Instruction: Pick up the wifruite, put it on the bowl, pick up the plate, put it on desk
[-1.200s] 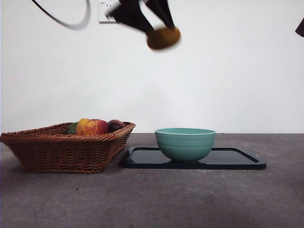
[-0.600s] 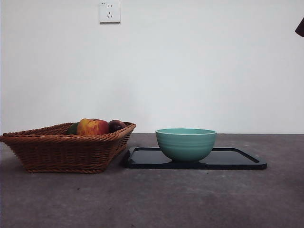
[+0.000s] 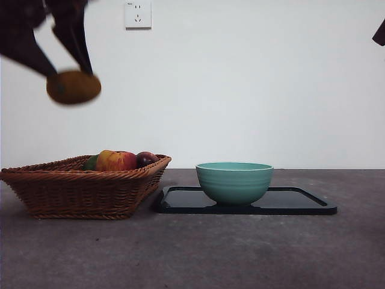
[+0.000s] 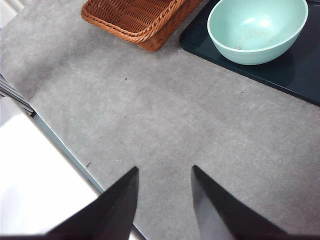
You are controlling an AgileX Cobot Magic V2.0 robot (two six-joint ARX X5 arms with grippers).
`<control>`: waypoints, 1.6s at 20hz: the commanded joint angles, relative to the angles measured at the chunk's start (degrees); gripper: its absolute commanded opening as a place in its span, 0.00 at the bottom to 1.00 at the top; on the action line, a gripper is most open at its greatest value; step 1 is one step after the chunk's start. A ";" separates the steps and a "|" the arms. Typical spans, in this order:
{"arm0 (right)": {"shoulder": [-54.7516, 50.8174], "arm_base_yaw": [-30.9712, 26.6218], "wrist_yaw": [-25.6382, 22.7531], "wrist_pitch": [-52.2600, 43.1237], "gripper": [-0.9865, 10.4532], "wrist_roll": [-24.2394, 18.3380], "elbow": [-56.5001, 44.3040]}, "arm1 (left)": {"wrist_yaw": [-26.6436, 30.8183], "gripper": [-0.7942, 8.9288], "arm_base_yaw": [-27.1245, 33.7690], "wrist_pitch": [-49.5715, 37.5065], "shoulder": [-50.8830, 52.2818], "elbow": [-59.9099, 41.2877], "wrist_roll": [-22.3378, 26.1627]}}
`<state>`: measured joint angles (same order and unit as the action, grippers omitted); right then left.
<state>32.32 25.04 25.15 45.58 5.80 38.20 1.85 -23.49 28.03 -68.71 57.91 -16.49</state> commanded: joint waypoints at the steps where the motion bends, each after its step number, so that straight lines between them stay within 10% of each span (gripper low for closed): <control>1: 0.13 0.33 -0.13 -0.61 0.23 -0.48 0.46 | 2.67 0.30 -0.24 -3.21 -3.56 -1.49 -1.14; 13: 0.13 0.33 -0.13 -0.59 0.23 -0.46 0.46 | 3.98 0.30 -0.26 -12.83 -22.05 -2.08 2.38; 32: 0.13 0.33 -1.29 -1.01 0.23 -0.44 0.46 | 3.96 0.45 -1.36 -12.20 -21.18 -1.99 2.29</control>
<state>32.32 25.04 23.86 44.95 5.80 38.20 5.74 -24.51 16.32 -90.19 55.44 -14.48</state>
